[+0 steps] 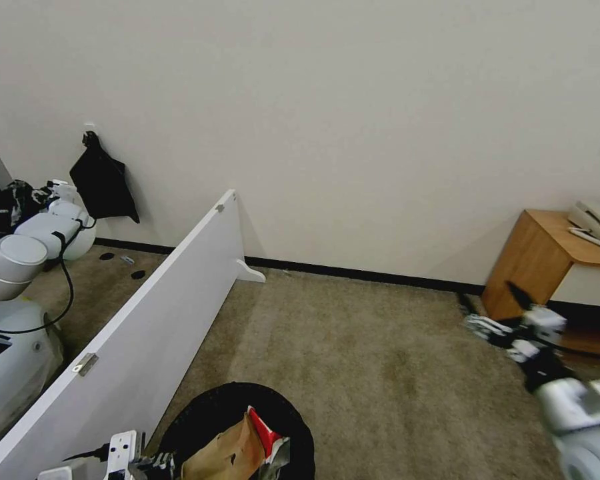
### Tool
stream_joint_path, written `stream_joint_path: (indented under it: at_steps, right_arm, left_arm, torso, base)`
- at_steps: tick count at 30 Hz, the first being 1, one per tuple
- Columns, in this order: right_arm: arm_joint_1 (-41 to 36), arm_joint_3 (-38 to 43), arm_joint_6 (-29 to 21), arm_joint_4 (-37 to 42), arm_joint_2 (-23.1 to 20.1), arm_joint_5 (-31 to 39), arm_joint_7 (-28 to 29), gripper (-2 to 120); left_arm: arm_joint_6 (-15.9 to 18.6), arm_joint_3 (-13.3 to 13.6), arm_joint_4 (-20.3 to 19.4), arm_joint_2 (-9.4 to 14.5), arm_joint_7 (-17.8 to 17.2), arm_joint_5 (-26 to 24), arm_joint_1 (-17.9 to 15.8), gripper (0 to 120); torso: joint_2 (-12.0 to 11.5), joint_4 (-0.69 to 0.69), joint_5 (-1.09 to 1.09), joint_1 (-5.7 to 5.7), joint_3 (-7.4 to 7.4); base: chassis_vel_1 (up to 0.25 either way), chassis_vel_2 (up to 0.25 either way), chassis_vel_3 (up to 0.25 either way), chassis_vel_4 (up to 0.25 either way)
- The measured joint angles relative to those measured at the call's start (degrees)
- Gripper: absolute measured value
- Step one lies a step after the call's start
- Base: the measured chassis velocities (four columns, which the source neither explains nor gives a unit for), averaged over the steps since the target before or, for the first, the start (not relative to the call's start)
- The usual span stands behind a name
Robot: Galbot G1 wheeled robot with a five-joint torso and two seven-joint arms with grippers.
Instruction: Pick up the trash bin, then pick up the garbage from the floor and place it into the trash bin.
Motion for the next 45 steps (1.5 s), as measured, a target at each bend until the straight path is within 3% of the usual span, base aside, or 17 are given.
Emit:
stream_joint_path:
  at_steps: [5,14,45]
  right_arm:
    - [-4.88,3.68,2.11,2.07,3.94,-1.21,-3.39,100]
    - [-7.02,4.18,5.39,2.56,10.76,-4.61,-5.49,100]
    - [-6.56,1.02,7.04,0.5,14.25,-7.96,-6.72,100]
  left_arm:
    - [0.03,-0.1,0.0,0.33,0.0,-0.06,0.02,4]
    - [0.07,-0.27,0.0,0.65,-0.03,-0.19,0.21,4]
    - [0.12,-1.12,0.0,0.84,-0.23,-0.16,0.07,4]
  torso:
    - [0.0,-0.01,0.0,0.0,0.0]
    - [0.0,-0.01,0.0,0.0,0.01]
    - [-0.02,-0.01,0.0,0.0,0.01]
  base:
    - [0.0,0.0,0.0,0.0]
    - [0.0,0.0,0.0,0.0]
    - [0.0,0.0,0.0,0.0]
